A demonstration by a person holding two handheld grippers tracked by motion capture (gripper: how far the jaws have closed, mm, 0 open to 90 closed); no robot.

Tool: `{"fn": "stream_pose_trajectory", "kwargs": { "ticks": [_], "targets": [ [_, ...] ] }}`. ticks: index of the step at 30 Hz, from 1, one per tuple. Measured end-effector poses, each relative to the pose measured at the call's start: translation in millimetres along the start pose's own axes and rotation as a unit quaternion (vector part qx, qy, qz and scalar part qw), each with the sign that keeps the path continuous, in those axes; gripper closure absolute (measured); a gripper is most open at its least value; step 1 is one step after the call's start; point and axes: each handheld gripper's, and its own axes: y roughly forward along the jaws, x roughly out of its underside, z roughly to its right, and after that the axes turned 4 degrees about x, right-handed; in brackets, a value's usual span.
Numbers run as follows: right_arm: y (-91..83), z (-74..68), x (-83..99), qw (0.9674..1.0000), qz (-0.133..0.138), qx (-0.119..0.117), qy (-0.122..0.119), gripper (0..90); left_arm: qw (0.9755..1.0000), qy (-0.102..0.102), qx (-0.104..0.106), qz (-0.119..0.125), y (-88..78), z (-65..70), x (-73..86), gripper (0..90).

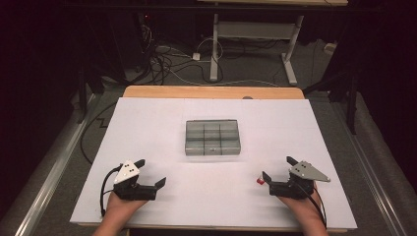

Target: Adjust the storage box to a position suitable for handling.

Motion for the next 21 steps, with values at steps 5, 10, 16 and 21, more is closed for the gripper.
{"fn": "stream_pose_trajectory", "kwargs": {
  "ticks": [5,10,16,21],
  "targets": [
    [-0.4,-1.8,-1.1,1.0000,0.001,-0.003,-0.001,0.6,1.0000,0.002,0.001,0.001,0.3,0.3,0.4,0.0],
    [-0.9,-3.3,-2.5,1.0000,0.003,-0.003,-0.006,0.6,1.0000,-0.003,0.001,0.000,0.7,-0.1,0.3,0.0],
    [-0.9,-4.5,-3.1,1.0000,0.002,-0.006,-0.006,0.6,1.0000,-0.003,0.001,0.000,0.9,-0.2,0.3,0.0],
    [-1.4,-7.0,-4.6,0.9999,0.004,-0.011,-0.007,0.6,1.0000,-0.005,0.001,-0.002,0.8,-0.8,0.2,0.0]
  ]
}}
